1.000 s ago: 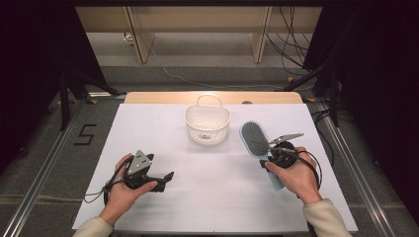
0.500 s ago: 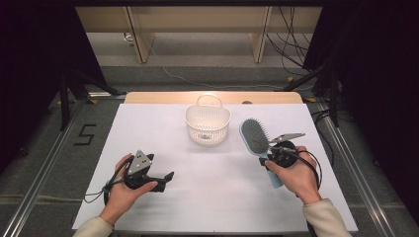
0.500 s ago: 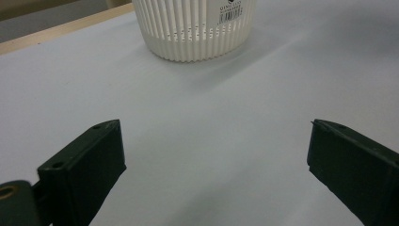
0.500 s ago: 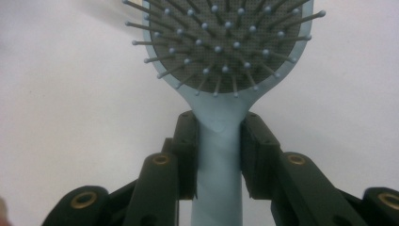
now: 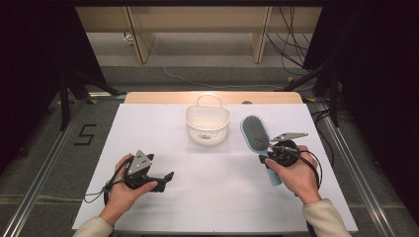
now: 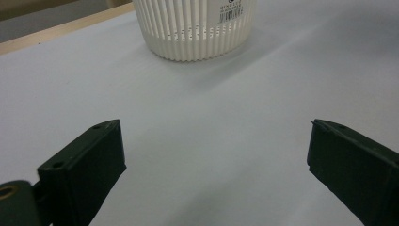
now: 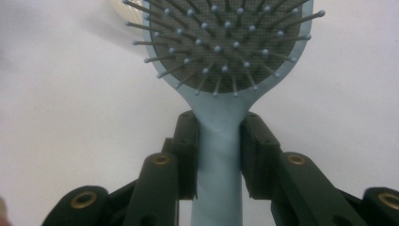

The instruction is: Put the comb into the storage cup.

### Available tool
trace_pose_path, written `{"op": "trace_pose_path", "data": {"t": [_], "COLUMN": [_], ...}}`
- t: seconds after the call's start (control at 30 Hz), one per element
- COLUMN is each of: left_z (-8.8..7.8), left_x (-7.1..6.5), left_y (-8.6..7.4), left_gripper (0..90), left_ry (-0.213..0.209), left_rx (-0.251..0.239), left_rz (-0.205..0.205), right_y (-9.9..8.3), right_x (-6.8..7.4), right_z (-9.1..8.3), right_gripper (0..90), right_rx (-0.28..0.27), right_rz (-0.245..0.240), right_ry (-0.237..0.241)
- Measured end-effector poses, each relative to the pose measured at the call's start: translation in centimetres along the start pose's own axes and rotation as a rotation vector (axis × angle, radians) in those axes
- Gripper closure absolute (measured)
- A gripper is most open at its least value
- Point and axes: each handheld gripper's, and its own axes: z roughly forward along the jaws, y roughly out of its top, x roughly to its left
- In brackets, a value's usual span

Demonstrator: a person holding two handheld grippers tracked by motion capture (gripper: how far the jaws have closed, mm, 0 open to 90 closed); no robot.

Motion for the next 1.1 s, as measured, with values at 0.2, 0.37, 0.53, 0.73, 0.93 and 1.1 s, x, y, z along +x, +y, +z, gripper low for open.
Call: {"op": "trace_pose_path", "data": {"t": [0.2, 0.37, 0.53, 0.73, 0.93, 1.1], "left_z": [0.0, 0.01, 0.01, -0.01, 0.01, 0.01], "left_x": [0.0, 0.0, 0.01, 0.01, 0.0, -0.01], "left_y": [0.0, -0.01, -0.01, 0.01, 0.0, 0.0], "left_gripper": [4.0, 4.0, 4.0, 4.0, 4.0, 4.0], "left_ry": [0.001, 0.001, 0.002, 0.003, 0.002, 0.002], "left_rx": [0.0, 0.001, 0.001, -0.002, 0.0, 0.001], "left_rz": [0.001, 0.001, 0.001, 0.001, 0.0, 0.001], "right_y": [0.07, 0.12, 0.17, 0.24, 0.29, 0.32], "right_x": [0.0, 0.01, 0.0, -0.1, -0.13, -0.12], "right_z": [-0.2, -0.28, -0.41, -0.52, -0.64, -0.69], "right_gripper": [70.5, 70.5, 70.5, 70.5, 70.5, 70.5], "right_rx": [-0.022, -0.042, -0.068, -0.101, -0.124, -0.143], "right_rz": [0.006, 0.012, 0.019, 0.019, 0.022, 0.015], "right_ry": [-0.003, -0.004, -0.008, -0.005, -0.009, -0.013]}}
